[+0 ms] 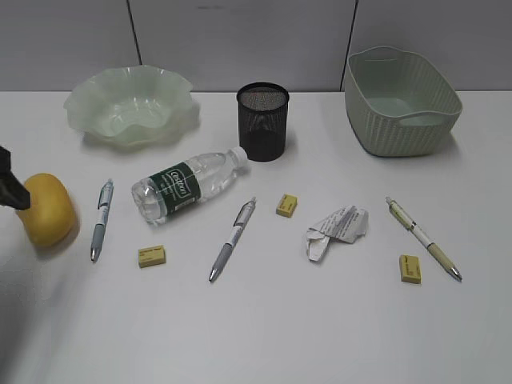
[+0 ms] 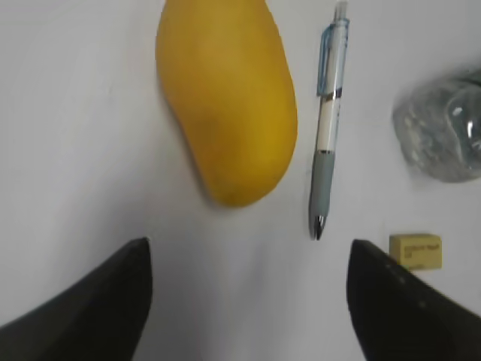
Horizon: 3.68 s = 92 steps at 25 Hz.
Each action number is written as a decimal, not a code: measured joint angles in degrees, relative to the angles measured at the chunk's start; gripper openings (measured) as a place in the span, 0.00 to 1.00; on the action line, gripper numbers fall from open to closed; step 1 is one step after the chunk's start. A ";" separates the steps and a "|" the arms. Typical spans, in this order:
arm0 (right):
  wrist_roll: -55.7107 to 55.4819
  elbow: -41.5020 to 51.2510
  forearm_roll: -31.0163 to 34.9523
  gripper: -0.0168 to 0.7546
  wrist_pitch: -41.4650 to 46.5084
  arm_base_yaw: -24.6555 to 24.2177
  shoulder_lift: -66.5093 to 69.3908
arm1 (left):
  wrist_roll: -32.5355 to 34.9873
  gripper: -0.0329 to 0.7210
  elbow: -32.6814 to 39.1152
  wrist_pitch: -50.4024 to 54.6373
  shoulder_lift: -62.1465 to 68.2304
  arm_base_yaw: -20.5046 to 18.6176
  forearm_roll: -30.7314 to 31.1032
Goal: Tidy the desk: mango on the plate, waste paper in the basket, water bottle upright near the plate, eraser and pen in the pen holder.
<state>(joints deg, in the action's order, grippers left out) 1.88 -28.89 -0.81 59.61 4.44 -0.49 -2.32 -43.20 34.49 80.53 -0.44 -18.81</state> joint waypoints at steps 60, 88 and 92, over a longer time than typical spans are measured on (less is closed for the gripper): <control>0.00 0.00 0.00 0.59 0.00 0.00 0.00 | -1.10 0.80 -41.56 -5.48 23.79 1.13 -5.15; 0.00 0.00 0.00 0.59 0.01 0.00 0.00 | -1.10 0.86 -64.45 -9.07 56.21 8.10 -2.73; 0.00 0.00 0.00 0.59 -0.03 0.00 0.00 | -1.10 0.86 -64.52 -8.76 54.82 8.10 -1.12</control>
<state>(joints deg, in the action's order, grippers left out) 1.88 -28.89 -0.81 59.57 4.44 -0.49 -3.42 -107.72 25.73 135.35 7.67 -19.93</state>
